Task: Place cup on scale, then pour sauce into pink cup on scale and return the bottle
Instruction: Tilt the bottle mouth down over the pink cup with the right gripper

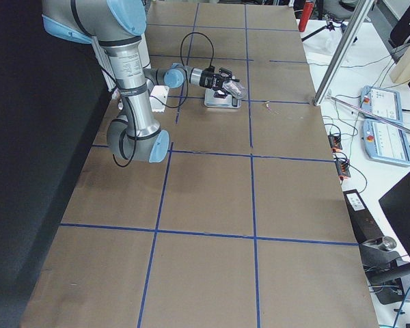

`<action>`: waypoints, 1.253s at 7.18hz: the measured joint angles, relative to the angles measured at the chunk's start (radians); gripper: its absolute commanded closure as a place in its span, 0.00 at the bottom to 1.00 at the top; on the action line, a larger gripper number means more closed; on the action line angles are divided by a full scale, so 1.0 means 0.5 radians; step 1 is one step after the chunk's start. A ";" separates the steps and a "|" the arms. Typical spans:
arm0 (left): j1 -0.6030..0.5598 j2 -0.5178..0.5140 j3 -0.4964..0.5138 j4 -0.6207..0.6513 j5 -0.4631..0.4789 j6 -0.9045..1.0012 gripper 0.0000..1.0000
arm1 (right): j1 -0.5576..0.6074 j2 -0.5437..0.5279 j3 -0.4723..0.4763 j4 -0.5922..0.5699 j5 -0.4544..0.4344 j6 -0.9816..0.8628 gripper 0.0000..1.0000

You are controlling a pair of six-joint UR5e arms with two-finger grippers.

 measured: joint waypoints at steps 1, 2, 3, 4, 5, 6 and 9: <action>0.000 0.003 -0.001 0.000 0.000 0.000 0.00 | 0.003 0.000 0.000 0.000 -0.019 -0.048 1.00; 0.000 0.007 -0.002 0.000 0.000 0.000 0.00 | 0.006 -0.001 0.000 -0.001 -0.032 -0.084 1.00; 0.000 0.008 -0.002 0.000 0.000 0.000 0.00 | 0.008 -0.001 0.001 -0.001 -0.039 -0.106 1.00; 0.000 0.009 -0.002 0.000 0.000 0.000 0.00 | 0.010 0.000 0.001 -0.001 -0.041 -0.118 1.00; 0.000 0.009 -0.002 0.000 0.000 0.000 0.00 | 0.012 0.001 0.001 0.000 -0.042 -0.123 1.00; 0.000 0.006 -0.003 0.000 0.000 0.000 0.00 | 0.012 0.003 0.001 0.006 -0.039 -0.121 1.00; -0.001 0.006 -0.024 0.003 0.000 -0.002 0.00 | 0.015 -0.007 0.001 0.184 0.008 -0.092 1.00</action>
